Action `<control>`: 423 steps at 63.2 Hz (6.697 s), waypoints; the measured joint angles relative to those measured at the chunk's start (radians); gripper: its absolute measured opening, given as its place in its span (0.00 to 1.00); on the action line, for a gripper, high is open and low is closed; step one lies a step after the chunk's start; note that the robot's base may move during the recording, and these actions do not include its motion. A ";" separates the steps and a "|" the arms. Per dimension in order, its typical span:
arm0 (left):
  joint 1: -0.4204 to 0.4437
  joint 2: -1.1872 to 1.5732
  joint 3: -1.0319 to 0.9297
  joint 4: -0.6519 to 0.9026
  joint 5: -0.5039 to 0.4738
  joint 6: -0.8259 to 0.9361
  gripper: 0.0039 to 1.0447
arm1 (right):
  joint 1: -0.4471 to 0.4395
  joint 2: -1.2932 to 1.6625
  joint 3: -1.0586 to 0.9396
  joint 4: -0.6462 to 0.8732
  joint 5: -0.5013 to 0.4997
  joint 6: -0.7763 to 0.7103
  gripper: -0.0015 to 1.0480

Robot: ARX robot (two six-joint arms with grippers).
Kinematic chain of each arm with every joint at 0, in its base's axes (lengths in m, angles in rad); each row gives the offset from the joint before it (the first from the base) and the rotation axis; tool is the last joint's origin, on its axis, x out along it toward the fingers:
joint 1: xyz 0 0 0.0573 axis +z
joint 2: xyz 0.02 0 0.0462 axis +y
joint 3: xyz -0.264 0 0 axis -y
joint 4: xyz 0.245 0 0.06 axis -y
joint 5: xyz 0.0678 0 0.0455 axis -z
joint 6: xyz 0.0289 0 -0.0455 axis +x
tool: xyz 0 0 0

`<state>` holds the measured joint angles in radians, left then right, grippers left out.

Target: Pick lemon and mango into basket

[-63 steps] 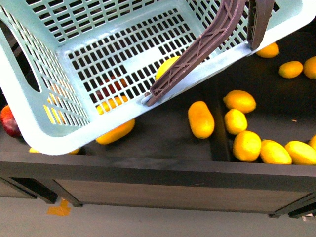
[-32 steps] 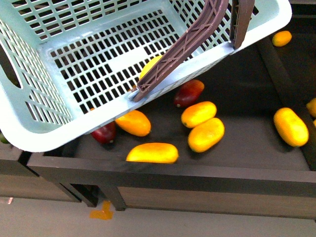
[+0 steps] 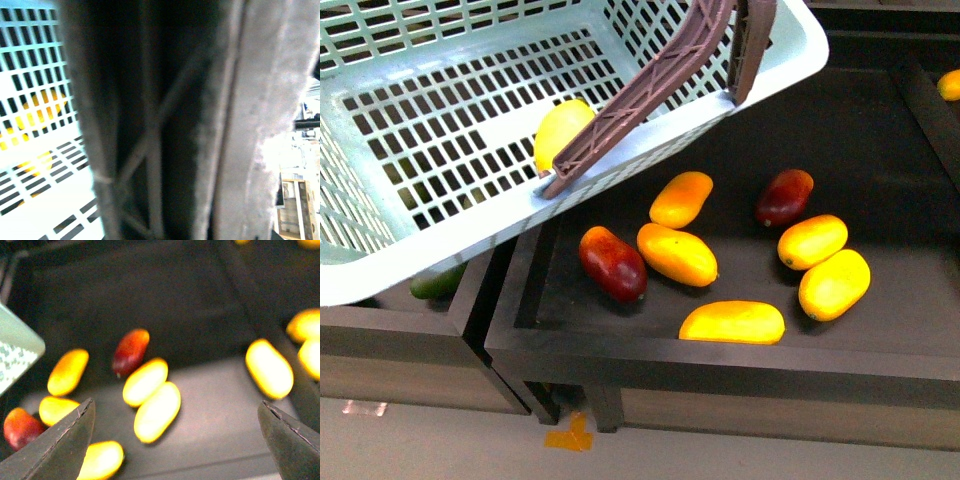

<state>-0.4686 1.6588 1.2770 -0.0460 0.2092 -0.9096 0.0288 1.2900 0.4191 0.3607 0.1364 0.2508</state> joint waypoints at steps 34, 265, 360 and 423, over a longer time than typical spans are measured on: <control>0.000 0.000 0.000 0.000 -0.010 0.000 0.14 | 0.008 0.881 0.562 -0.179 -0.072 0.231 0.92; -0.005 0.000 0.000 0.000 -0.002 -0.002 0.14 | 0.244 0.282 0.591 0.007 -0.064 -0.104 0.62; -0.005 0.003 0.000 0.000 -0.003 -0.006 0.14 | 0.067 -0.115 -0.064 0.452 -0.037 -0.241 0.03; -0.005 0.003 0.000 0.000 0.000 -0.009 0.14 | -0.026 -0.666 -0.401 0.245 -0.135 -0.248 0.02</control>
<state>-0.4740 1.6619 1.2766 -0.0463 0.2092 -0.9188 0.0032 0.6235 0.0177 0.6060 0.0017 0.0032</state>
